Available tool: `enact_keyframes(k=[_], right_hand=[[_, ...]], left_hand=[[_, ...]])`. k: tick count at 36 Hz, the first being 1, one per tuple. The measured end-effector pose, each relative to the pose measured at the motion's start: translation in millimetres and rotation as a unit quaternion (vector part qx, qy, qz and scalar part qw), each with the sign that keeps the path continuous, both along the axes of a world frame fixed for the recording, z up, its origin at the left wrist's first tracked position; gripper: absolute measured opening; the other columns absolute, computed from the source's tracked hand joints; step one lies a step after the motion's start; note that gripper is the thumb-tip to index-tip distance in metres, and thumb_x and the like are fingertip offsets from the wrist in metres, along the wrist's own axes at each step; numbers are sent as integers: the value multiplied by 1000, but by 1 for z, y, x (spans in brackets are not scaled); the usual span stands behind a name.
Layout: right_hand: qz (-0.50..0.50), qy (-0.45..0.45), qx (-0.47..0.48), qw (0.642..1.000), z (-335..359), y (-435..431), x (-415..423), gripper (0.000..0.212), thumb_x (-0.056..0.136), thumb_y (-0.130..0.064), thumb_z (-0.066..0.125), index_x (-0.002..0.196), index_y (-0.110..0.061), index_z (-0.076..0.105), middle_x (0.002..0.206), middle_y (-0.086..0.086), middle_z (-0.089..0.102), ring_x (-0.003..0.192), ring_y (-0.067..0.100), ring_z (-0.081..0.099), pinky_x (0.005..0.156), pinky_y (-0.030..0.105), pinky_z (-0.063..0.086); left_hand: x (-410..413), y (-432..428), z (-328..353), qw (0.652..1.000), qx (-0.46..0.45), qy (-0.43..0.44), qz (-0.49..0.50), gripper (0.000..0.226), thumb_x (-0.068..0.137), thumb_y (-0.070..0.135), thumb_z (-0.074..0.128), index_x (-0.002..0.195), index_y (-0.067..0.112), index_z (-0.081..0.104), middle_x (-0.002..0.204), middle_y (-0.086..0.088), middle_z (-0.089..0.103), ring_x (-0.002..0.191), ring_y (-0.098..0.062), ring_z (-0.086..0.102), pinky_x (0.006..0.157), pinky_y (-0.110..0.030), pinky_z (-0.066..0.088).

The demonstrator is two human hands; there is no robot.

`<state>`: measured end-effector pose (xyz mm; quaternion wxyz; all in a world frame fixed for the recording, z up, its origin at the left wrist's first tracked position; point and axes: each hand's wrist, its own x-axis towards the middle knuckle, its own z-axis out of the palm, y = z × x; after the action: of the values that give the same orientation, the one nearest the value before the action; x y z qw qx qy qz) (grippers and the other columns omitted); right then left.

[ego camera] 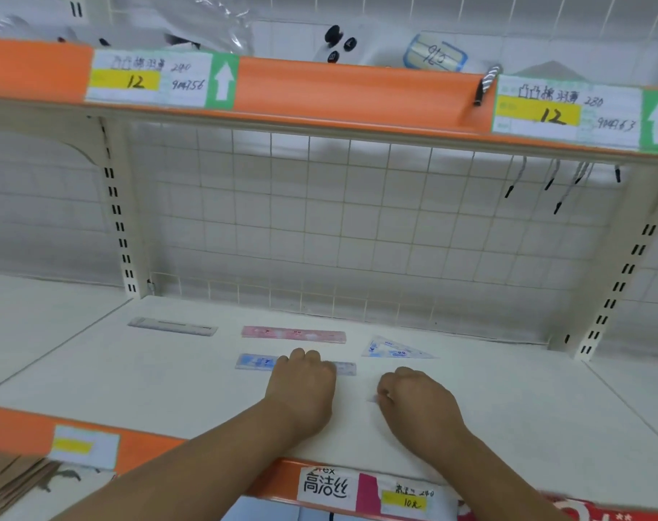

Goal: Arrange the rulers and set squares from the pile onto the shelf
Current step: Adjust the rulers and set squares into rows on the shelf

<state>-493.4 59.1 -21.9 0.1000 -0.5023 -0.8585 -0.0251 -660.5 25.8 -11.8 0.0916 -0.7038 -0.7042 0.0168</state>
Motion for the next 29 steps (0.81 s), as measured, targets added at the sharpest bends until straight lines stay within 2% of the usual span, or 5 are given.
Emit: enact_keyframes(k=[4,11,19,23,29], right_hand=[[31,5,-10,999,3,-6,-27,30,99,-34,39,112,-18,61,112,0,59,103,17,56,81,29,45],[77,3,-11,997,6,-17,-84,29,98,-35,42,110,-19,63,112,0,60,102,18,58,82,30,47],[150,-13,30,988,10,-50,-190,29,98,-35,41,105,-17,63,106,1,61,98,20,59,69,28,39],[180,2,25,983,16,-82,-257,29,97,-37,42,107,-19,62,108,1,59,104,21,57,78,30,45],[213,5,20,977,21,-133,-360,29,96,-37,40,105,-21,62,108,-1,58,102,20,56,77,30,45]], left_hand=[[-20,-10,-2,1000,5,-12,26,31,96,17,42,124,9,50,123,-13,51,115,-29,47,95,-37,39],[-73,-39,-6,995,9,-43,85,31,95,18,42,123,11,51,123,-10,51,110,-27,53,84,-31,42],[-164,-96,2,989,16,-47,138,22,95,19,44,112,9,52,115,-10,51,103,-27,55,71,-32,37],[-225,-133,7,984,18,-50,168,22,94,18,46,113,9,52,117,-11,51,106,-28,54,71,-32,35],[-322,-203,17,978,32,-54,201,24,93,21,46,113,10,53,118,-11,53,110,-30,54,76,-33,40]])
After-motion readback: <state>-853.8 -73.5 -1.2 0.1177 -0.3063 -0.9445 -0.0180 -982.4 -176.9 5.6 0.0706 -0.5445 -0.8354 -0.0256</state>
